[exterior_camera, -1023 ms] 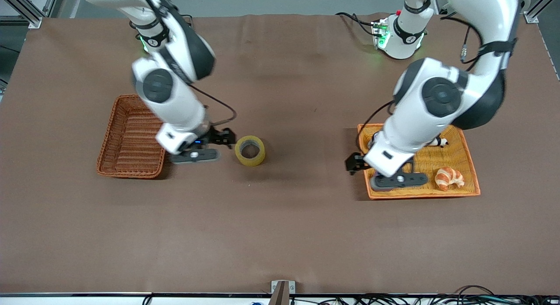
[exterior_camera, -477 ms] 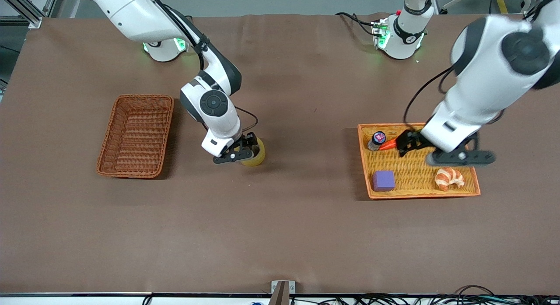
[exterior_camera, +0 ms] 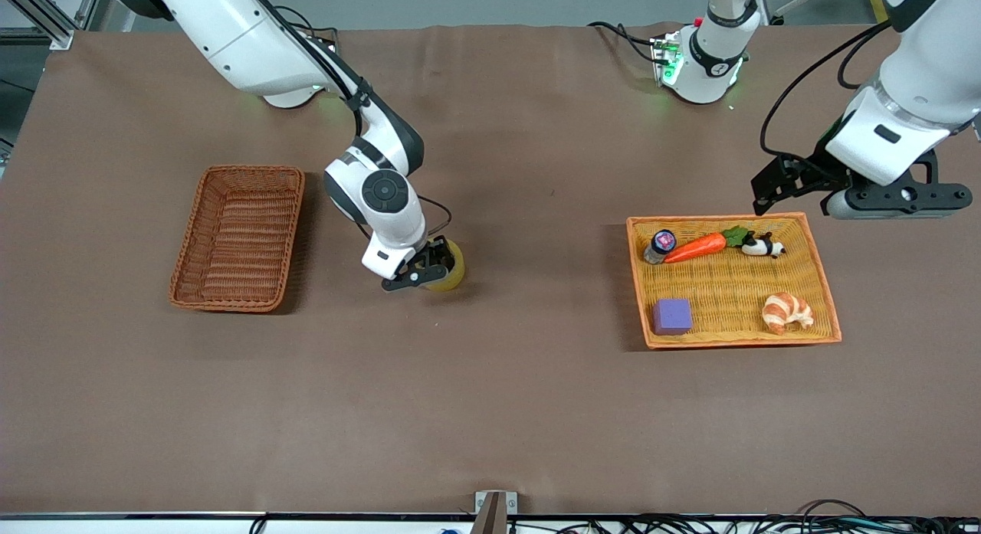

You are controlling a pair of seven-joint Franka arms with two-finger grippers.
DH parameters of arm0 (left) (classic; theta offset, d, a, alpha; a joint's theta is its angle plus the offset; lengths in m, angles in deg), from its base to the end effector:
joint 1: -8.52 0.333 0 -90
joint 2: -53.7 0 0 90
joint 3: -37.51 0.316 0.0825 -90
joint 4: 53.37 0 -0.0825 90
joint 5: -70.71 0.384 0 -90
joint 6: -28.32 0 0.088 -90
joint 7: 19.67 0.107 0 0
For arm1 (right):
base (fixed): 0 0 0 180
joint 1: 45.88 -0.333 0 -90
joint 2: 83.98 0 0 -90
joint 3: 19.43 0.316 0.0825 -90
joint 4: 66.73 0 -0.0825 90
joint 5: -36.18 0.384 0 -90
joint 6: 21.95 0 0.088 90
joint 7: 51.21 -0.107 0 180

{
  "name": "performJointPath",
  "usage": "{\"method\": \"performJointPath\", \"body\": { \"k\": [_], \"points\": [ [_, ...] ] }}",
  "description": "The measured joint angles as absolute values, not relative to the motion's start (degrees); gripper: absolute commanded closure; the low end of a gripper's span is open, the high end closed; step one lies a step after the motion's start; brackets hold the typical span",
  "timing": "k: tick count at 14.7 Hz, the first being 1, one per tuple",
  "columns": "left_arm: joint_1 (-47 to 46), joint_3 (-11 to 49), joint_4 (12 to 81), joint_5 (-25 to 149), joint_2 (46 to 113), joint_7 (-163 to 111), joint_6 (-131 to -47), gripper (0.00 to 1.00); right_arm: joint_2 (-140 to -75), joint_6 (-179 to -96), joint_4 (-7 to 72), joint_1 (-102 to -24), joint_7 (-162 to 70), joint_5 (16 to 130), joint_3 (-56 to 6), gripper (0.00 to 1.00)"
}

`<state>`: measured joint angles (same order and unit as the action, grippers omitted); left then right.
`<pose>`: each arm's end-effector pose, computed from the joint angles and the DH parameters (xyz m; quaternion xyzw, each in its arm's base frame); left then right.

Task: Move tape to another basket
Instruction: 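Grasp the tape with the right gripper while the left gripper withdraws, then carry the tape with the right gripper and lower it into the basket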

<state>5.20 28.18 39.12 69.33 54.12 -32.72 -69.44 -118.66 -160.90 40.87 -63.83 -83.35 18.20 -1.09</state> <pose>0.5550 -0.1265 0.6122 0.9990 0.0046 0.0385 0.0217 0.5170 0.3662 0.1981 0.9915 0.1298 0.0012 0.0128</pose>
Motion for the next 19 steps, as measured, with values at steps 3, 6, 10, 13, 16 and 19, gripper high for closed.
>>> {"method": "performJointPath", "body": {
  "k": [3, 6, 10, 13, 16, 19],
  "points": [
    [5.0, 29.5, 40.9, 69.3, 53.2, -31.9, -68.8, 0.0, -120.1, -161.5, 40.9, -63.9, -83.3, 17.4, -1.0, 0.86],
    [4.2, 30.4, 41.8, 69.2, 53.1, -31.5, -68.8, 0.02, -120.5, -161.5, 40.8, -64.0, -84.9, 17.2, -1.1, 1.0],
    [1.2, 34.1, 42.2, 69.2, 53.1, -31.4, -68.8, 0.02, -120.4, -158.8, 39.6, -63.9, -87.6, 17.2, -1.0, 1.0],
    [1.3, 34.7, 42.3, 69.2, 53.1, -31.3, -68.8, 0.01, -116.9, -148.5, 36.8, -61.1, -89.1, 17.4, 0.7, 1.0],
    [1.9, 34.8, 42.6, 69.2, 53.1, -30.4, -68.8, 0.0, -107.7, -140.5, 36.3, -54.5, -84.5, 21.1, 1.8, 1.0],
    [2.1, 34.9, 42.7, 69.4, 53.2, -27.5, -68.9, 0.0, -97.7, -136.3, 40.6, -50.8, -69.8, 26.0, -4.8, 1.0]
  ]
}}
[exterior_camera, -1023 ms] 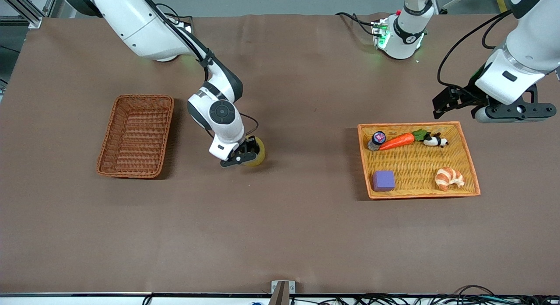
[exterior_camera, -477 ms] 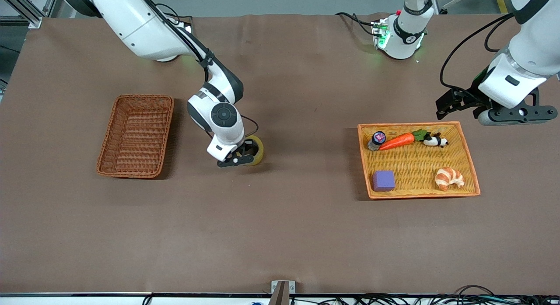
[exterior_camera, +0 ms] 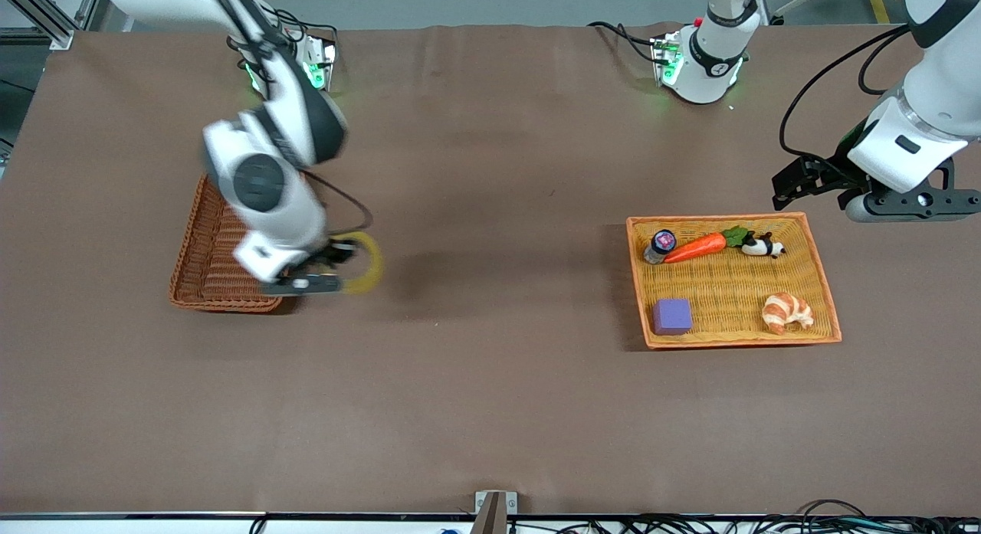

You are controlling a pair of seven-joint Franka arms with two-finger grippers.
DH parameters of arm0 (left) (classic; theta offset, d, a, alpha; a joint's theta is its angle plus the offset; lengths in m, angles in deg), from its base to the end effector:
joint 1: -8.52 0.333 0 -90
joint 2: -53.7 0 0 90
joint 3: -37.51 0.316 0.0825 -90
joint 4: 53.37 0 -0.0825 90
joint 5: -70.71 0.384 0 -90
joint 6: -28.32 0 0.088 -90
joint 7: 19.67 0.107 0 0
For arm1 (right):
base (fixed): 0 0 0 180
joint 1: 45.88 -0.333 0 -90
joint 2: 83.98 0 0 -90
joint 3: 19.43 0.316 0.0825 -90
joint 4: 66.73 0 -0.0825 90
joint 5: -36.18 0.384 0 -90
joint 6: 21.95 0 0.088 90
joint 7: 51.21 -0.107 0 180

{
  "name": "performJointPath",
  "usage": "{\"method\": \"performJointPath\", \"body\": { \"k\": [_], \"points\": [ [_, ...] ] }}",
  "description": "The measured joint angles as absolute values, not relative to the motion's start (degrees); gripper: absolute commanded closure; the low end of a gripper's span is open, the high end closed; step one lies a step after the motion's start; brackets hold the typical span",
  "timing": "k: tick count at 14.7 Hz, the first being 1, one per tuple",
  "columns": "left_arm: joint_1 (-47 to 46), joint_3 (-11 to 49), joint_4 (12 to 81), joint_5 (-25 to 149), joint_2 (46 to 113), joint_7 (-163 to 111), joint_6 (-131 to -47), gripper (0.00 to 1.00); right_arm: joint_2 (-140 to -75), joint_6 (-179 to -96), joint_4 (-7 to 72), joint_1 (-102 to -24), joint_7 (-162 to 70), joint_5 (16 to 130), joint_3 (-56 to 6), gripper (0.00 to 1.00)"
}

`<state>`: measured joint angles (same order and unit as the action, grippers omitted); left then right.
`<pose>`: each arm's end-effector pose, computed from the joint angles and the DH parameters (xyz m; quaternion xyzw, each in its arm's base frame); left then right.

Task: Move tape to another basket
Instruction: 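Carry the tape with the right gripper and lower it into the basket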

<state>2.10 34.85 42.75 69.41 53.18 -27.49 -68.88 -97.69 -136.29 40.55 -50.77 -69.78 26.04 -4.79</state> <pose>0.5534 -0.0907 0.5899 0.9998 -0.0097 0.0122 0.0130 0.5731 0.1843 0.3816 0.9963 0.0472 -0.0343 0.0630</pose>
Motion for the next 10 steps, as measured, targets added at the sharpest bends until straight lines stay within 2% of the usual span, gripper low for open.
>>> {"method": "performJointPath", "body": {
  "k": [2, 4, 10],
  "points": [
    [2.1, 34.8, 42.7, 69.9, 53.4, -27.0, -69.0, 0.0, -92.5, -137.6, 47.1, -50.3, -60.5, 27.1, -11.8, 1.0],
    [2.1, 34.8, 42.7, 70.0, 53.6, -26.6, -69.0, 0.0, -89.4, -142.7, 54.8, -50.0, -55.1, 27.2, -16.4, 1.0],
    [2.0, 34.7, 42.7, 70.0, 53.5, -26.6, -69.0, 0.0, -86.9, -159.0, 71.9, -50.1, -45.9, 27.2, -25.4, 1.0]
  ]
}}
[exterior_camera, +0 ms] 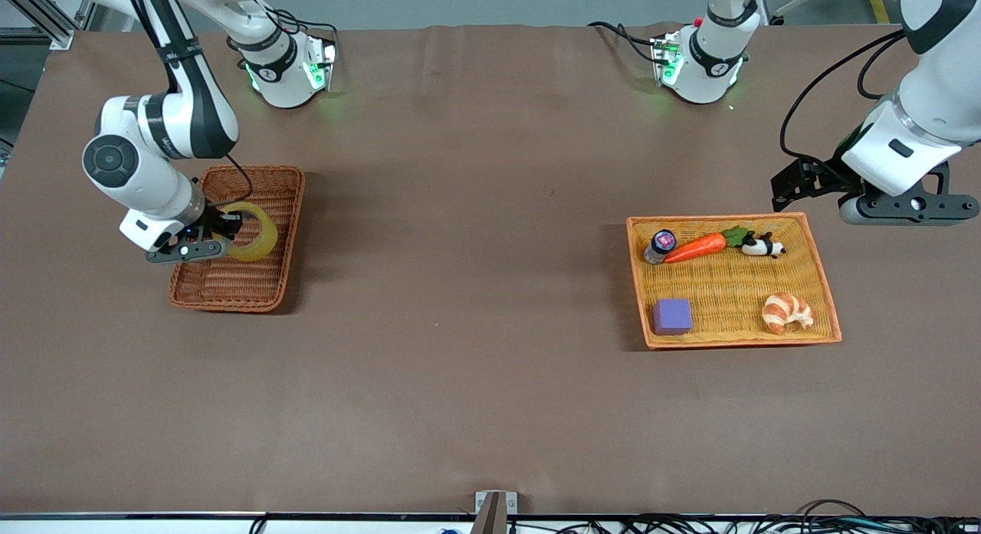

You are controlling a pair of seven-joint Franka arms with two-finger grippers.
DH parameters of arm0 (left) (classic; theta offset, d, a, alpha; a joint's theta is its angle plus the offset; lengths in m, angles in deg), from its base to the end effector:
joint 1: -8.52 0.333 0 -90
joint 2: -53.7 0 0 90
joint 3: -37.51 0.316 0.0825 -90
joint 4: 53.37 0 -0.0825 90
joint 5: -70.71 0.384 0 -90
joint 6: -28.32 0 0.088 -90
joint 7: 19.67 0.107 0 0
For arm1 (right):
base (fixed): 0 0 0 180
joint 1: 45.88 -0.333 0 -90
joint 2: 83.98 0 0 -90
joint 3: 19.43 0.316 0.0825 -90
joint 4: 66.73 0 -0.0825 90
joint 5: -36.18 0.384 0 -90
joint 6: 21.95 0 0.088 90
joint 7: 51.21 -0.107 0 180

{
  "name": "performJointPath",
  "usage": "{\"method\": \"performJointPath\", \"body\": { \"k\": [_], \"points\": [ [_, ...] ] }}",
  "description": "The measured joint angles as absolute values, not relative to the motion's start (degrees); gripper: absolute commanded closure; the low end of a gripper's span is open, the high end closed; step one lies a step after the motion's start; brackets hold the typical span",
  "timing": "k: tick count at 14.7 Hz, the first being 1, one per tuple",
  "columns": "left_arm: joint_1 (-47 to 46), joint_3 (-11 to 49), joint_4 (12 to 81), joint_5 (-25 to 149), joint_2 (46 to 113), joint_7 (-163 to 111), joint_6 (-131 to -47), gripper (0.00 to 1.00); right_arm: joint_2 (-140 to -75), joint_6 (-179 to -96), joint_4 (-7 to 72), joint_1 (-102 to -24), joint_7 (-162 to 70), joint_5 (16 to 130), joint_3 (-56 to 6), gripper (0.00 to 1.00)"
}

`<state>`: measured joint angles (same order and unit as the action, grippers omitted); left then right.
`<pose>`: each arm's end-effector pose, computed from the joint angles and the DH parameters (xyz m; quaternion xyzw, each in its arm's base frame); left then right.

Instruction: Move tape to another basket

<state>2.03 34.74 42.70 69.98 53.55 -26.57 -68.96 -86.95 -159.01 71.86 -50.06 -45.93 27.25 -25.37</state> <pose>0.5551 -0.0918 0.5868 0.9997 -0.0199 0.0109 0.0079 0.4813 -0.0163 0.2814 0.9938 0.0896 -0.0424 0.0509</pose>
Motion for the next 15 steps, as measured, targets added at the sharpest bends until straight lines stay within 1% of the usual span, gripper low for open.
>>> {"method": "performJointPath", "body": {
  "k": [3, 6, 8, 9, 10, 11, 15],
  "points": [
    [2.0, 34.7, 42.7, 70.0, 53.5, -26.6, -69.0, 0.0, -87.0, -166.3, 76.9, -50.0, -41.1, 27.2, -30.2, 0.97],
    [2.1, 34.7, 42.7, 70.0, 53.6, -26.6, -69.0, 0.0, -88.1, -172.9, 80.1, -50.0, -40.2, 27.2, -31.3, 0.95],
    [2.1, 34.7, 42.7, 70.0, 53.7, -26.6, -69.0, 0.0, -90.3, -176.8, 81.6, -50.1, -40.2, 27.2, -31.3, 0.85],
    [2.1, 34.7, 42.7, 70.0, 53.8, -26.6, -69.1, 0.0, -91.4, -177.5, 81.7, -50.1, -40.2, 27.2, -31.3, 0.68],
    [2.1, 34.7, 42.7, 70.0, 53.8, -26.6, -69.1, 0.0, -92.2, -177.9, 81.7, -50.1, -40.2, 27.2, -31.3, 0.32],
    [2.1, 34.7, 42.7, 70.0, 53.9, -26.6, -69.2, 0.0, -92.7, -178.1, 81.7, -50.1, -40.2, 27.2, -31.3, 0.0],
    [2.1, 34.8, 42.7, 70.0, 54.3, -26.6, -69.9, 0.0, -92.4, -177.3, 80.7, -50.1, -40.3, 27.3, -31.3, 0.0]
  ]
}}
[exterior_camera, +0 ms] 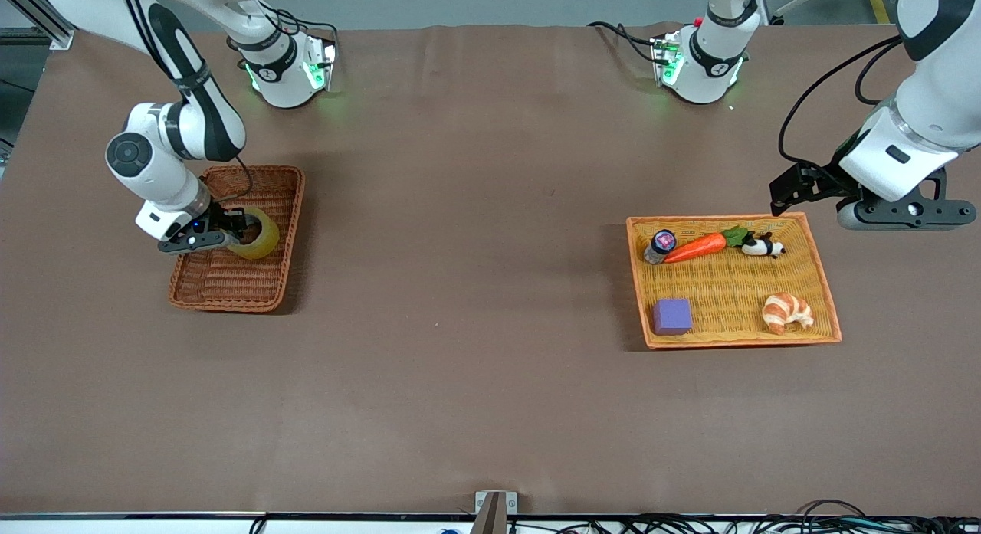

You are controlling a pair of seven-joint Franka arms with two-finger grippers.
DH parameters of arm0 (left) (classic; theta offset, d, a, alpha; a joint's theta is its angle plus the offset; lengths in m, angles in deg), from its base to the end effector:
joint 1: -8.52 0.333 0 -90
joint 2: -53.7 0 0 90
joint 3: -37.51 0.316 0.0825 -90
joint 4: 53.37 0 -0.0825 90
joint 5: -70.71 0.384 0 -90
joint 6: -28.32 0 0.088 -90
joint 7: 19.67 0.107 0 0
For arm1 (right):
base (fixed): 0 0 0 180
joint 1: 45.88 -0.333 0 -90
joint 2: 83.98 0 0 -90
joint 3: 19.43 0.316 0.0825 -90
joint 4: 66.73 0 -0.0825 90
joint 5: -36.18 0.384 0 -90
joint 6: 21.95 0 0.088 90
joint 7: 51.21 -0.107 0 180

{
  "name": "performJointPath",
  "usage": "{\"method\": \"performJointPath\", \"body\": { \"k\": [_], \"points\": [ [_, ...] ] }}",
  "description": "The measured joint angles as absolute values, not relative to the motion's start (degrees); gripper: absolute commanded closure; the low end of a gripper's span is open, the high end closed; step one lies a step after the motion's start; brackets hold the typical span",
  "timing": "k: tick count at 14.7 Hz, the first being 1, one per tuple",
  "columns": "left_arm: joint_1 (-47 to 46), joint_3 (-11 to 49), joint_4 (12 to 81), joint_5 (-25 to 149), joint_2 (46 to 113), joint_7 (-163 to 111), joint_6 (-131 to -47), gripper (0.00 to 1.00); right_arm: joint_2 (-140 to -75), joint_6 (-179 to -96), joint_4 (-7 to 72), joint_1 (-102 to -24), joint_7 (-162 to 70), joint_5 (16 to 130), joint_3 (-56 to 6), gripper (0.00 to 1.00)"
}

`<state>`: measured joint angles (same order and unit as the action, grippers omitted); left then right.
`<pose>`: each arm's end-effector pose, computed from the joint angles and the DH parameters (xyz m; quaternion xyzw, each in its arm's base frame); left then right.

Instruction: Move tape to another basket

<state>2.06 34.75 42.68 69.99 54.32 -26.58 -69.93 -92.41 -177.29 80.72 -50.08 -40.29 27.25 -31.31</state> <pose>0.5603 -0.0920 0.5809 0.9997 -0.0193 0.0127 0.0084 0.4435 -0.0570 0.2100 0.9939 0.1000 -0.0118 0.0460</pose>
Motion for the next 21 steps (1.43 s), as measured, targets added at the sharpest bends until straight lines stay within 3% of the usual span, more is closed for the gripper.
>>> {"method": "performJointPath", "body": {
  "k": [5, 8, 15, 18, 21],
  "points": [
    [2.1, 34.8, 42.6, 70.0, 54.5, -26.6, -70.1, 0.0, -84.5, -166.7, 71.9, -49.8, -40.4, 27.4, -31.3, 0.0],
    [2.1, 34.8, 42.6, 70.0, 54.5, -26.6, -70.1, 0.0, -81.0, -154.8, 63.8, -49.6, -43.4, 28.0, -30.0, 0.0],
    [2.1, 34.8, 42.6, 70.0, 54.6, -26.6, -70.1, 0.0, -80.9, -120.2, 32.2, -48.6, -48.7, 32.7, -23.8, 0.0],
    [2.1, 34.8, 42.6, 70.0, 54.6, -26.6, -70.1, 0.0, -82.7, -113.7, 22.8, -48.0, -49.1, 32.9, -22.7, 0.0],
    [2.1, 34.8, 42.6, 70.0, 54.6, -26.6, -70.1, 0.0, -84.4, -111.8, 19.1, -47.6, -54.7, 33.8, -21.1, 0.0]
  ]
}}
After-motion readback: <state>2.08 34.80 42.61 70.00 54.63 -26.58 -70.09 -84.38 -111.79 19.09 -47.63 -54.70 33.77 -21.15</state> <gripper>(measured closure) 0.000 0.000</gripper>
